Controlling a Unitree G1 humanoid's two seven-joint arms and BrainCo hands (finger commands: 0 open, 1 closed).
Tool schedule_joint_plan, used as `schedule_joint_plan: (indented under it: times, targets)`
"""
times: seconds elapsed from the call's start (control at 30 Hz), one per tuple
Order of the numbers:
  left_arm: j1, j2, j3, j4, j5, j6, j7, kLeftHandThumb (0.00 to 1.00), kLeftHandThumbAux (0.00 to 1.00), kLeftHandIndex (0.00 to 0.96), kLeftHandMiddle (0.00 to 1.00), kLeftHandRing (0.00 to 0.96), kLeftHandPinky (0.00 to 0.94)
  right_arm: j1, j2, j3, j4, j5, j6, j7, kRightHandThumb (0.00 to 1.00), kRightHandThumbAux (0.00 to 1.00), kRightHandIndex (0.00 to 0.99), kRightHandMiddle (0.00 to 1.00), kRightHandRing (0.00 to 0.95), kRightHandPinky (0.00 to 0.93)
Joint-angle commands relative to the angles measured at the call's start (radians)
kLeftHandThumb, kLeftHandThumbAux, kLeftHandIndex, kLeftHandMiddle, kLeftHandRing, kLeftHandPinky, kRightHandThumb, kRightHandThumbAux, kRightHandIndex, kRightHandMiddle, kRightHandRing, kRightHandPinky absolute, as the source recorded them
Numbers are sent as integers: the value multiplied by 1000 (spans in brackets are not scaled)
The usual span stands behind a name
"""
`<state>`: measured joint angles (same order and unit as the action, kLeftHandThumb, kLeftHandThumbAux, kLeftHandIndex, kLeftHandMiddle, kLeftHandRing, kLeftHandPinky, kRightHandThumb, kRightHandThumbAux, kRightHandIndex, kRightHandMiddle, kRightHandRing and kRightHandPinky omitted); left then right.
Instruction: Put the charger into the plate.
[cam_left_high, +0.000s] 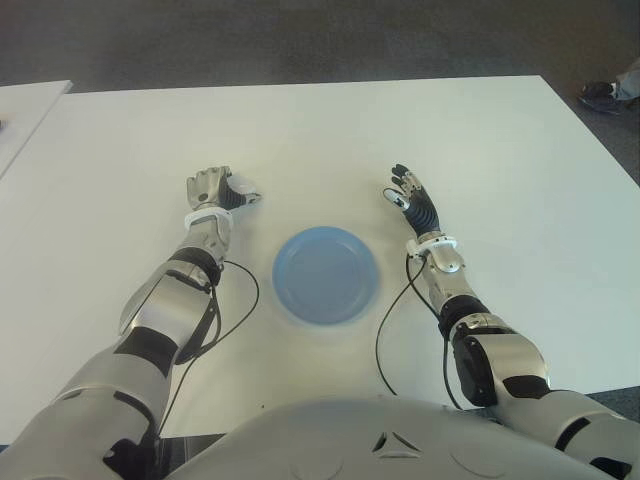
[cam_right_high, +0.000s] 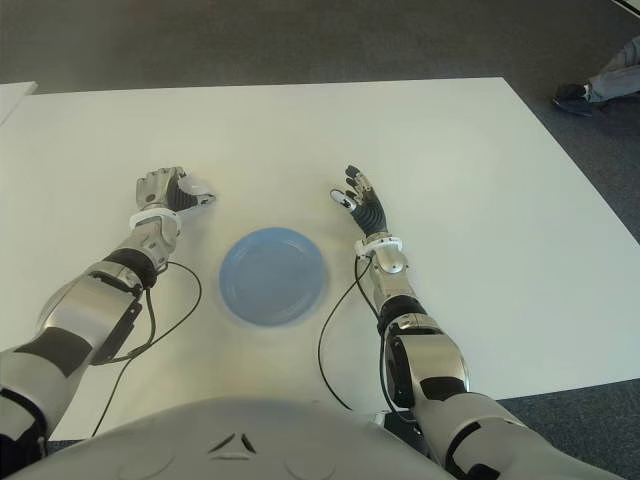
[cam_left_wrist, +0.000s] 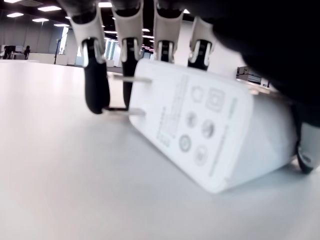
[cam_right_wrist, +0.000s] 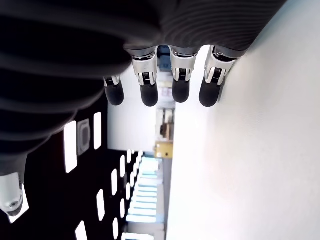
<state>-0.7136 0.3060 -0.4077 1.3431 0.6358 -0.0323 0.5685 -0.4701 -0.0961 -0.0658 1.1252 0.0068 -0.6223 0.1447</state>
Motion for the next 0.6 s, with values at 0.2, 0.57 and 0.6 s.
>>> schedule_joint_plan:
  times: [0.2, 0.57, 0.6]
  targets:
    - [20, 7, 4, -7, -9, -112, 49, 731, 696, 444, 826, 825, 796, 71, 20, 3, 56, -2, 103, 15, 0, 485, 31, 111, 49, 0]
    - [3, 40, 27, -39, -31, -246, 88, 736, 695, 445, 844, 846, 825, 61, 24, 3, 62, -2, 107, 18, 0, 482, 39, 121, 53, 0]
    - [3, 41, 27, -39, -31, -247, 88, 736, 695, 445, 846, 847, 828, 61, 24, 3, 62, -2, 107, 18, 0, 481, 39, 120, 53, 0]
